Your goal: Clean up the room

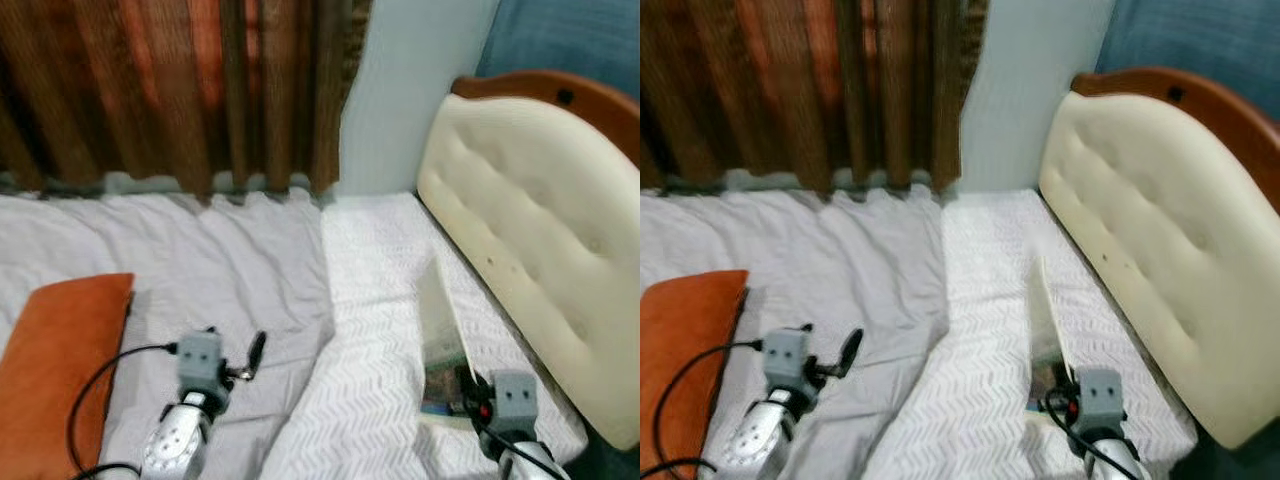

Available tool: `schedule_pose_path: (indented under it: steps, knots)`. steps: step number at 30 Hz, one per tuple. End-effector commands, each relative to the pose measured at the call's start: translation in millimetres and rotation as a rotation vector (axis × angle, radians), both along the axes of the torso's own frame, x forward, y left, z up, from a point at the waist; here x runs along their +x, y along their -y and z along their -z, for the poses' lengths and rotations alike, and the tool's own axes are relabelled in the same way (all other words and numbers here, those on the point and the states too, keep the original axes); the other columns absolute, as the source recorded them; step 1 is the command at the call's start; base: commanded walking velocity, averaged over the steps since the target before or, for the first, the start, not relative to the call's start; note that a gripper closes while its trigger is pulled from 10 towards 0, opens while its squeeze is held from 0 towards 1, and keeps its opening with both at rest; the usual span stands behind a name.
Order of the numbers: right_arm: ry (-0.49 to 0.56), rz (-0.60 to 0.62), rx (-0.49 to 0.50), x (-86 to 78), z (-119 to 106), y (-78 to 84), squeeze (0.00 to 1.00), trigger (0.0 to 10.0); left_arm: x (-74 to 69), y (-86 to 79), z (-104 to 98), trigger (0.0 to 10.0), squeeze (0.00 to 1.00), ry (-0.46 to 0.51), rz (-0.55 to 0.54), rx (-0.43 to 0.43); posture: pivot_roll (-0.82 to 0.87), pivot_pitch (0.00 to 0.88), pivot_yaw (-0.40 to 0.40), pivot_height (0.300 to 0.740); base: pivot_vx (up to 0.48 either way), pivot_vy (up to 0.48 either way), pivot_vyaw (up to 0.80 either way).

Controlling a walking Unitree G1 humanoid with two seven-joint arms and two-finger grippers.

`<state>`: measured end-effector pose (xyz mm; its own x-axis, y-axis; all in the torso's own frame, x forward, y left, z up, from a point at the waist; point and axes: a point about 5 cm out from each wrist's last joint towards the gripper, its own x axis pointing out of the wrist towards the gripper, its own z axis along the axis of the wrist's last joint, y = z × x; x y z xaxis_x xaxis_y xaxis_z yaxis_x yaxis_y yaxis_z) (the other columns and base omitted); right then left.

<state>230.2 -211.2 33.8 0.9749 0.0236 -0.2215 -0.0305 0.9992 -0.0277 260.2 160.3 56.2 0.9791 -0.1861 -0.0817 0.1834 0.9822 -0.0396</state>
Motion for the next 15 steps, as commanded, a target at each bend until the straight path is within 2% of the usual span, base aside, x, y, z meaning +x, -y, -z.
schedule_pose_path:
  steps: [1, 6, 10, 13, 15]
  knots:
    - [0.024, 0.023, -0.013, 0.0, -5.5, 8.4, 0.00, 0.0, 1.6, 14.6, -2.8, 10.0, 0.00, 0.012, 0.043, -0.004, -0.01, 0.000, -0.076, 0.740, 0.420, 0.000, 0.00]
    - [0.021, 0.007, -0.004, 0.8, -5.0, 6.0, 0.00, 0.0, 0.5, 20.7, -3.4, 10.0, 0.00, 0.015, 0.087, 0.007, -0.01, 0.000, -0.076, 0.740, 0.420, 0.000, 0.00]
    - [-0.029, 0.012, 0.058, 3.6, 1.1, 4.3, 0.00, 0.0, 2.1, 25.5, -1.6, 10.0, 0.00, 0.000, 0.103, 0.054, -0.01, 0.002, -0.069, 0.740, 0.000, 0.000, 0.00]
    - [-0.029, -0.007, 0.064, 6.1, 0.7, 2.6, 0.00, 0.0, 4.9, 23.6, -3.3, 10.0, 0.00, 0.005, 0.098, 0.071, -0.01, 0.003, -0.065, 0.740, 0.000, 0.000, 0.00]
    - [-0.023, -0.003, 0.065, 8.8, -0.9, 3.5, 0.00, 0.0, 6.3, 22.3, -6.2, 10.0, 0.00, 0.016, 0.101, 0.064, -0.01, 0.005, -0.063, 0.740, 0.285, -0.383, 0.00]
